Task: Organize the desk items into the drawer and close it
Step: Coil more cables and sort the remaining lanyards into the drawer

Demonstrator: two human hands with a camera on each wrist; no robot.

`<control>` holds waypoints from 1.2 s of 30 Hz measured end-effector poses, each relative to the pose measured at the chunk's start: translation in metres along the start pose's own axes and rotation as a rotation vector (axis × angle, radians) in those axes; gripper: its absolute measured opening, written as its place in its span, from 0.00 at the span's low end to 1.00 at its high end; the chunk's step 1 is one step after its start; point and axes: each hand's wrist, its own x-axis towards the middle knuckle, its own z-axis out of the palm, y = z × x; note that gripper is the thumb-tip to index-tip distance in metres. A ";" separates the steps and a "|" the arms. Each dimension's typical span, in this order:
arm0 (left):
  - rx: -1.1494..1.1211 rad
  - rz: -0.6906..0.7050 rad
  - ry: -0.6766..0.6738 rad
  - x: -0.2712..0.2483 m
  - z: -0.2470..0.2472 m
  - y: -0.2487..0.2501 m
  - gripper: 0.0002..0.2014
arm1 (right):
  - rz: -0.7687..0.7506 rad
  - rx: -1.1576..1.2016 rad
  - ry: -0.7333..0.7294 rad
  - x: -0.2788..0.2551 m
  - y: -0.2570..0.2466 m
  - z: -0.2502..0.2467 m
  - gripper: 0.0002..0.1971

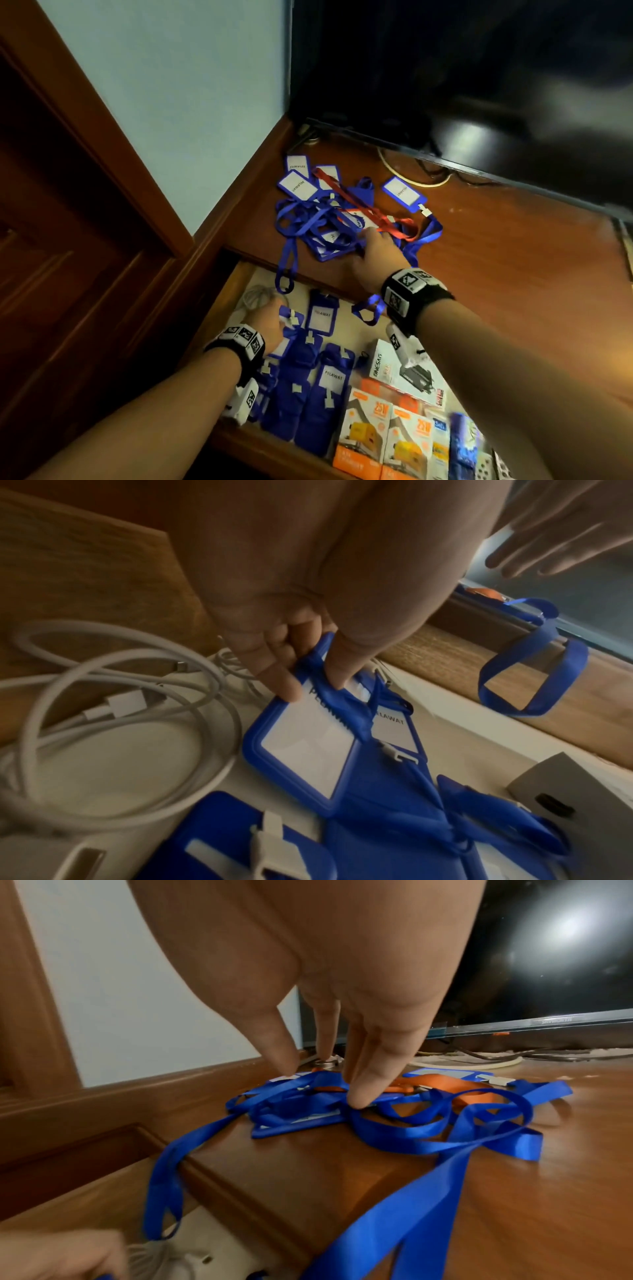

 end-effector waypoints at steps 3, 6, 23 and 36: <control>-0.012 -0.021 -0.028 0.003 0.000 -0.004 0.26 | 0.003 -0.052 0.036 0.025 0.002 -0.009 0.24; -0.001 -0.042 -0.009 0.002 -0.005 -0.008 0.27 | -0.032 -0.180 0.000 0.047 0.006 -0.020 0.28; 0.337 0.041 -0.034 -0.002 0.003 -0.007 0.24 | -0.048 -0.571 -0.104 0.060 0.040 -0.013 0.31; 0.085 0.100 0.195 -0.057 -0.056 0.030 0.07 | -0.068 -0.378 -0.083 0.050 0.056 -0.022 0.35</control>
